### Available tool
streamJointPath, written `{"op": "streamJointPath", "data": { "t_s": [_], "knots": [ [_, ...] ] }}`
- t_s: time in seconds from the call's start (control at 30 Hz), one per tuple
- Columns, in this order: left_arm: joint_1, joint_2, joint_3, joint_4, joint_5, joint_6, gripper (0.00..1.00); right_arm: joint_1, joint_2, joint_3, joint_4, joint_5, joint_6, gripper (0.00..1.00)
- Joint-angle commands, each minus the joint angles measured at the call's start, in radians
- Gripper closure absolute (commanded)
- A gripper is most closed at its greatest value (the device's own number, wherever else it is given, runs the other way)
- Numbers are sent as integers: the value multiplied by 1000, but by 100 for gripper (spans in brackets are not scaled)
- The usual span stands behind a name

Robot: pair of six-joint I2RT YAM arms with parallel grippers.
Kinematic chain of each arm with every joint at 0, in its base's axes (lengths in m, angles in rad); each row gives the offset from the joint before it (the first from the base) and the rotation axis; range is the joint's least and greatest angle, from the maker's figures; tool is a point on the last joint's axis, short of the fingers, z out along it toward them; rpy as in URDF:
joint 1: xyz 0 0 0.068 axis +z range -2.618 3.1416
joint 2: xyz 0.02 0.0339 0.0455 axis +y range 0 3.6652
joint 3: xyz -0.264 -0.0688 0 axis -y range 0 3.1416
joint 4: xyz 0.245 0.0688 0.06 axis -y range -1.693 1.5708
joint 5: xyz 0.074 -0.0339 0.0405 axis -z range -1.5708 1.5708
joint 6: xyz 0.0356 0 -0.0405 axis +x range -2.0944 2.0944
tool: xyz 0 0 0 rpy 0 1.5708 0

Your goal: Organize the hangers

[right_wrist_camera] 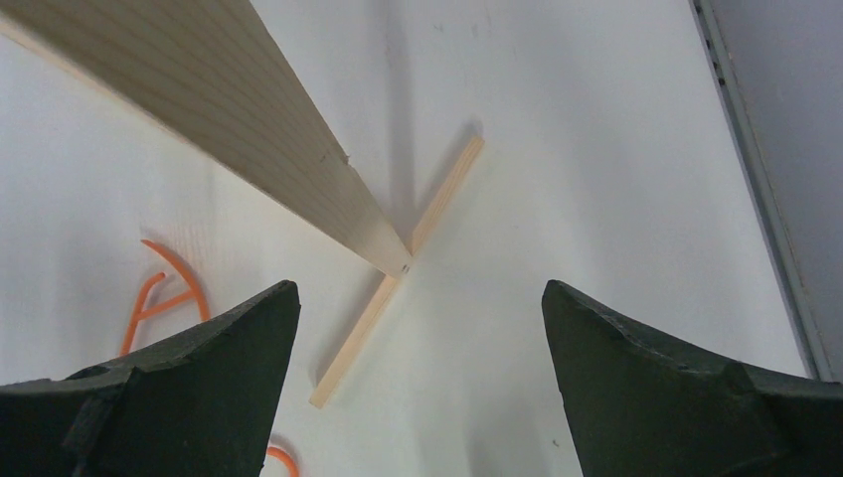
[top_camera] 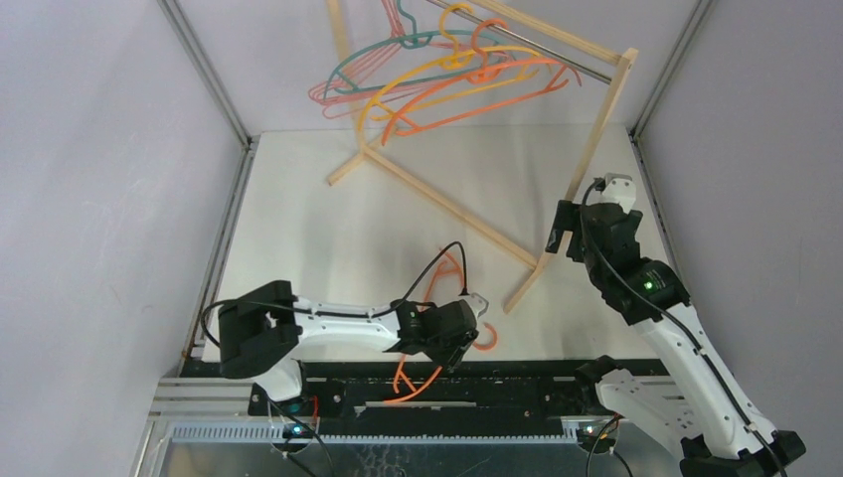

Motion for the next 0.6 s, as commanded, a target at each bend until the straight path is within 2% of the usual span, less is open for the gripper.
{"op": "streamJointPath", "data": {
  "t_s": [0.0, 0.13, 0.37, 0.57],
  "knots": [
    [5, 61, 39, -34, -70, -47, 49, 3, -41, -18, 31, -22, 11, 0],
    [4, 55, 25, -39, -81, -54, 51, 2, -62, -23, 7, -17, 7, 0],
    [3, 90, -79, 23, -72, -88, 66, -1, -113, -45, 3, -27, -16, 0],
    [-9, 112, -160, 49, -108, -116, 65, -1, -118, -44, -17, -37, -21, 0]
  ]
}}
